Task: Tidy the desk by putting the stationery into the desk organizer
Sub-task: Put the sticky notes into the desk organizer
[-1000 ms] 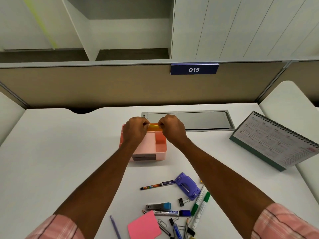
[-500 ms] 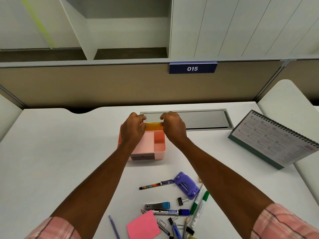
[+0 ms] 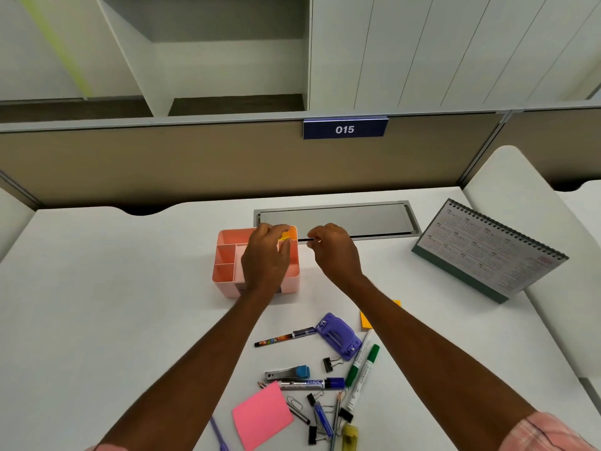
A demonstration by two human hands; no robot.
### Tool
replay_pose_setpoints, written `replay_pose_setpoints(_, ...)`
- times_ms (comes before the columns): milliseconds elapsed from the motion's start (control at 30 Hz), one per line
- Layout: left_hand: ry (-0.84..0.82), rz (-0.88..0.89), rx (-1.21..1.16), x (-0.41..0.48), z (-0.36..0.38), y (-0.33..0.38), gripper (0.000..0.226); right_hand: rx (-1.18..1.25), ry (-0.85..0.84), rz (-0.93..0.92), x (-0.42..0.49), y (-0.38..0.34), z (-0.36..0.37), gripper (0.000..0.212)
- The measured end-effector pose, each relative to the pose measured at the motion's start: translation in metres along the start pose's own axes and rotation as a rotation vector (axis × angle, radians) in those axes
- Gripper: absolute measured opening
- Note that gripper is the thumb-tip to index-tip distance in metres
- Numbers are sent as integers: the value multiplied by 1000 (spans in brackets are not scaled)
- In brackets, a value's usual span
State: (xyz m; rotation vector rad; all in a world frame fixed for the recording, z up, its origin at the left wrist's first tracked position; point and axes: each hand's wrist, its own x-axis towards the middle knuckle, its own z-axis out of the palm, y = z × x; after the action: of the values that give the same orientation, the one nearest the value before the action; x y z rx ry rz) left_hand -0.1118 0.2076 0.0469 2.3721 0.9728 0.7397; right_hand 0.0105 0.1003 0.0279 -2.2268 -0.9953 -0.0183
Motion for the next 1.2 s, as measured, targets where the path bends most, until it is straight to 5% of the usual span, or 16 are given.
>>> replay_pose_setpoints(300,-178,57,-131,-77,25,41,24,109,-3,136,-79,16,-24,16)
replay_pose_setpoints(667,-488,269,-23,-136,55,73,21,130,-6,473,-181,71,-63,16)
replay_pose_setpoints(833,-595,300,49,-142,78,87,39,128,30,737,-206,101,-77,36)
replay_pose_setpoints(1033,-725,273,132,-126,103,99,62,220,-37,802,-211,113,-78,52)
replay_pose_setpoints(1133,-785,286,210,-118,116,100,70,235,-50,804,-209,115,-76,48)
replay_pose_setpoints(1200,-824,318,258,-117,125,102,78,236,-39,796,-207,118,-75,27)
